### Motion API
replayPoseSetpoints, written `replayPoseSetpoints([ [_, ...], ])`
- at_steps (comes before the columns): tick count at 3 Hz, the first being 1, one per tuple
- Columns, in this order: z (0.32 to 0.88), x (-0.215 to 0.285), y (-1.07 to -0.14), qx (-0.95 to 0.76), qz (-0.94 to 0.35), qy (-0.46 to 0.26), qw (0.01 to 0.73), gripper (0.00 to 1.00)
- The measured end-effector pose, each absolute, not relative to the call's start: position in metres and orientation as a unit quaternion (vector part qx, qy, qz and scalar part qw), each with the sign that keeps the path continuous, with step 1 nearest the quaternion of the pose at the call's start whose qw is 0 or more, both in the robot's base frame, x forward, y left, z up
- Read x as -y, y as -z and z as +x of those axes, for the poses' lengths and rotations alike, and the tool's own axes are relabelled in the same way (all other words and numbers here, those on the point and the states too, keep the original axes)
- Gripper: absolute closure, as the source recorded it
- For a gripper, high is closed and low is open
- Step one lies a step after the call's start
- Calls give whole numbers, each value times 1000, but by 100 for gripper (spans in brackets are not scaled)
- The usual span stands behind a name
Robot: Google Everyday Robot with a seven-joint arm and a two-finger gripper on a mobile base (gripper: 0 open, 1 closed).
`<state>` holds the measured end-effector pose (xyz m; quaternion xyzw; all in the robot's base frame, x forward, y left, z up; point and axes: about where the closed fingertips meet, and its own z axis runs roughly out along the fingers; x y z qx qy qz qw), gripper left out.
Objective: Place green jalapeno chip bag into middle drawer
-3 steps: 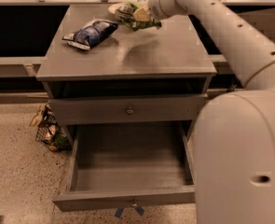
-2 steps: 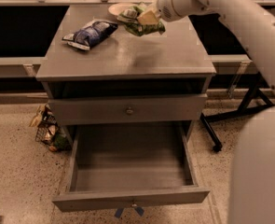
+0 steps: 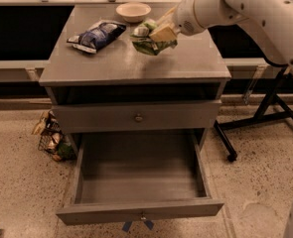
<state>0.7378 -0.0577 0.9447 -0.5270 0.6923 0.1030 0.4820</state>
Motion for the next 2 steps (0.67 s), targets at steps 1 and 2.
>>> replayPoseSetpoints([
  [1, 738, 57, -945, -693, -526, -104, 482, 100],
  [2, 714, 54, -948, -694, -534, -122, 468, 100],
])
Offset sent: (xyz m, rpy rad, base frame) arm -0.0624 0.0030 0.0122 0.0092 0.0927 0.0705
